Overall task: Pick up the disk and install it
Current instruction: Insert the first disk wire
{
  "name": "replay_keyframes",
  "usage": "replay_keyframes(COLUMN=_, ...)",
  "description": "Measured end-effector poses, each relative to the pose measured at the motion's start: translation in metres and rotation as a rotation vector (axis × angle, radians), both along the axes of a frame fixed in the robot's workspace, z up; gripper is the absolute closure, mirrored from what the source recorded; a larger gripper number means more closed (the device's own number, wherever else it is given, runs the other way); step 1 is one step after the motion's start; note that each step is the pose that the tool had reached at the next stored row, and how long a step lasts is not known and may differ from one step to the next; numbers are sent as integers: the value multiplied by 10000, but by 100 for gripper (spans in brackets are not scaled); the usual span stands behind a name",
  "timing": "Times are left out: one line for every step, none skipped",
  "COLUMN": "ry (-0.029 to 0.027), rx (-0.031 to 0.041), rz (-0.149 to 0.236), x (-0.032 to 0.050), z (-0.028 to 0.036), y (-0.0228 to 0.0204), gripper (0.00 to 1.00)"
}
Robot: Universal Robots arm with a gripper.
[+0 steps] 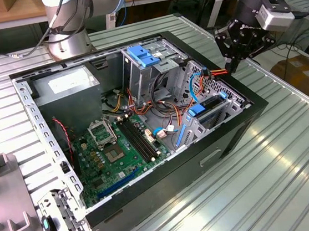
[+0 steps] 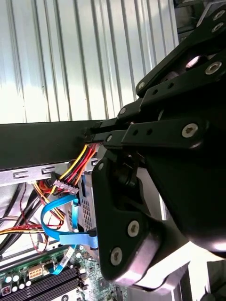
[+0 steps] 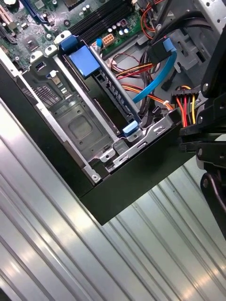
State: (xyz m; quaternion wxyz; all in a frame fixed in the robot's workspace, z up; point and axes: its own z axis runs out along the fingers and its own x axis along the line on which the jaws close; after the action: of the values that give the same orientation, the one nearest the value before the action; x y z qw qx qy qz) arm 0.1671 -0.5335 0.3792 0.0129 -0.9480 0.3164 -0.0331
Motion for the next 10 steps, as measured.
replay_keyframes(ry=0, rx=-1, rz=-16, x=-5, z=1, y=0, gripper=84)
replay_keyframes(ry=0, rx=-2, rz=-72, x=-10, z=1, y=0, gripper=84)
replay_keyframes(ry=0, rx=-2, rz=-169, x=-15, z=1, y=0, gripper=84)
replay_keyframes(ry=0, rx=-2, rz=-237, x=-22, z=1, y=0, gripper=84)
replay_keyframes(ry=0, rx=-3, rz=-304, x=-40, z=1, y=0, gripper=84)
replay_keyframes(ry=0, rx=-2, rz=-331, x=-49, z=0, y=0, gripper=84)
replay_keyframes(ry=0, rx=-2, rz=-359, x=-55, z=0, y=-1, gripper=84)
replay_keyframes(ry=0, rx=-2, rz=-363, x=-55, z=0, y=-1, gripper=84)
replay_keyframes(ry=0, rx=-2, rz=-365, x=-55, z=0, y=0, gripper=84)
replay_keyframes(ry=0, rx=-2, rz=-375, x=-55, z=0, y=0, gripper=84)
